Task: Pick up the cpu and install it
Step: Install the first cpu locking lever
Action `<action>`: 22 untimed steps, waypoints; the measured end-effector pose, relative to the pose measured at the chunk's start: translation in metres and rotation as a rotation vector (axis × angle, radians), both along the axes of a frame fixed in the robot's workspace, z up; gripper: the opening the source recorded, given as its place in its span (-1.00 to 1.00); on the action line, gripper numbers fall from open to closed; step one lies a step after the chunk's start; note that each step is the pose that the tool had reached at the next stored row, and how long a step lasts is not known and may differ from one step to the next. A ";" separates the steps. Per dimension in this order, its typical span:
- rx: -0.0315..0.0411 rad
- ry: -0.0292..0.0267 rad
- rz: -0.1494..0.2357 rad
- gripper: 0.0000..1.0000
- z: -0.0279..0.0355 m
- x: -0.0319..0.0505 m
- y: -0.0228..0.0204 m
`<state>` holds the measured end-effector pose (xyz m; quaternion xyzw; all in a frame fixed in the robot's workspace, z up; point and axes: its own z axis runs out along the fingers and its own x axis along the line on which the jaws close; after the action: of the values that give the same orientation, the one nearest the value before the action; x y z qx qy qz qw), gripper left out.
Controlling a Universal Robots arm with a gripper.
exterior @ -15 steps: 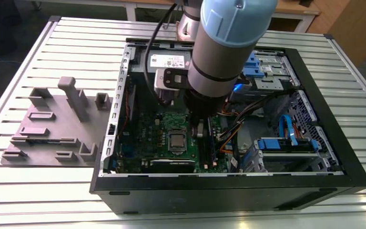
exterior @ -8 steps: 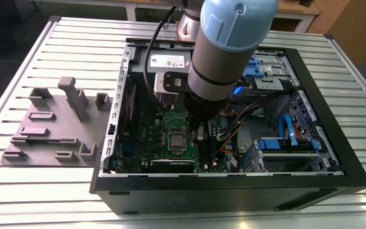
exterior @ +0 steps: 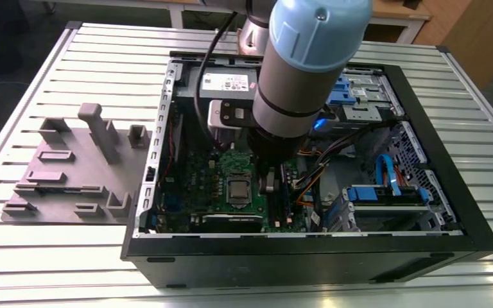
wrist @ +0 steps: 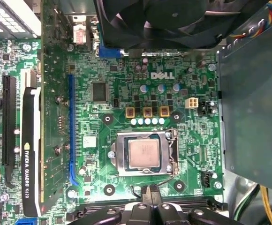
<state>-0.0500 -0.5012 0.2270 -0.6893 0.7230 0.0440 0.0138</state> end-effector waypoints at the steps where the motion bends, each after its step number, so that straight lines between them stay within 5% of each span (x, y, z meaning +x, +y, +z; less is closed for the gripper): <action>1: -0.0024 0.0000 0.002 -0.79 -0.0008 0.0000 0.0000; 5: -0.0136 0.0000 0.009 -0.79 -0.0035 0.0000 0.0000; 11: -0.0406 0.0000 0.034 -0.79 -0.0076 0.0000 0.0000; 15: -0.0445 -0.0009 0.076 -0.79 -0.0095 0.0000 0.0000; 22: -0.0448 -0.0012 0.083 -0.79 -0.0156 0.0000 0.0000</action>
<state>-0.0500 -0.5012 0.2114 -0.7188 0.6947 0.0279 -0.0030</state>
